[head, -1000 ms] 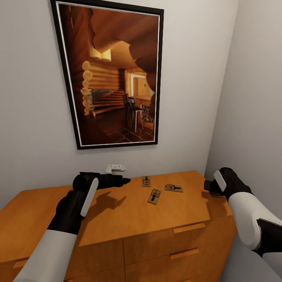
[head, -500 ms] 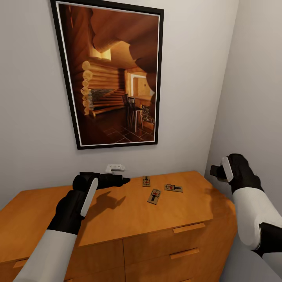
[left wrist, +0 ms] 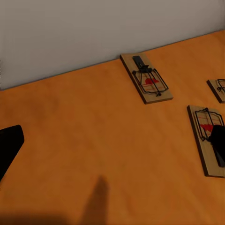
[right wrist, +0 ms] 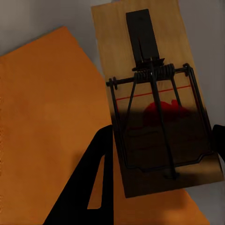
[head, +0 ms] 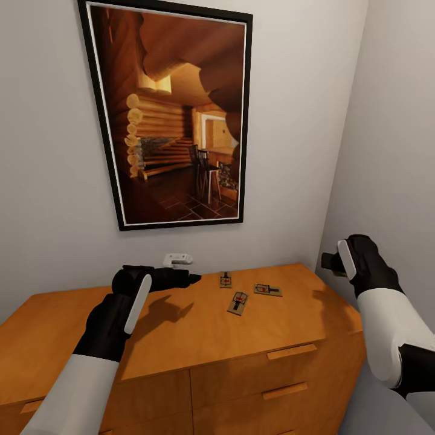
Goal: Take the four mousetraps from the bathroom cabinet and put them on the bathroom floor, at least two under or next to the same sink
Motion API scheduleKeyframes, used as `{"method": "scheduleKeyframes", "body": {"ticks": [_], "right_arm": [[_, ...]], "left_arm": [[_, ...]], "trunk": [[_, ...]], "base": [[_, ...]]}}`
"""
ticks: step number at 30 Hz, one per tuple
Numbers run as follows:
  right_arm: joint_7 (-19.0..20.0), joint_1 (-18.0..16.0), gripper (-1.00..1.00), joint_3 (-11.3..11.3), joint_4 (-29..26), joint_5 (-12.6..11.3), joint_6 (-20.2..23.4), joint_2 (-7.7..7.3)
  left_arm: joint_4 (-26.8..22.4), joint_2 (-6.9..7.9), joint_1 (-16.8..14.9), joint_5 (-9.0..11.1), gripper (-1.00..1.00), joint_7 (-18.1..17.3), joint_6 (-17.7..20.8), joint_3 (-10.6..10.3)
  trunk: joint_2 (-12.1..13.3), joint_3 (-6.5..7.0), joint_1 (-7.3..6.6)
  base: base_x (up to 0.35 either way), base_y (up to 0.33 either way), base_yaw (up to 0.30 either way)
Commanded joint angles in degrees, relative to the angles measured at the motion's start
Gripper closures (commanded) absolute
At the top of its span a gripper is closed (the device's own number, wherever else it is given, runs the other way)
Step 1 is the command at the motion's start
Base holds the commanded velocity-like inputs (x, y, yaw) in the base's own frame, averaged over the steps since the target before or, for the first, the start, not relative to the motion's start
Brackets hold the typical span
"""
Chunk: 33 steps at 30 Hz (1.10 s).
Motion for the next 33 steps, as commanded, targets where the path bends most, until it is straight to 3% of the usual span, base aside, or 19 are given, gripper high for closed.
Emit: {"method": "scheduleKeyframes", "body": {"ticks": [1, 27, 33], "right_arm": [[-0.14, -0.04, 1.00, -0.03, -0.04, -0.24, 0.21, 0.01], [0.15, -0.04, 1.00, 0.12, 0.03, -0.31, 0.21, 0.01], [2.05, -0.09, 1.00, 2.13, -1.91, -0.13, 0.21, 0.45]], "left_arm": [[-0.02, 0.01, -0.05, 0.46, -1.00, 0.24, 0.31, 0.02], [4.57, -0.01, -0.05, 0.21, -1.00, 0.27, 0.20, 0.11], [6.52, -1.97, -1.99, 2.50, -1.00, 2.20, 0.84, -1.84]], "trunk": [[-0.04, -0.07, 0.00], [-0.04, -0.07, 0.00], [-0.04, -0.07, 0.00]], "base": [[0.000, 0.000, 0.000], [0.000, 0.000, 0.000], [0.000, 0.000, 0.000]]}}
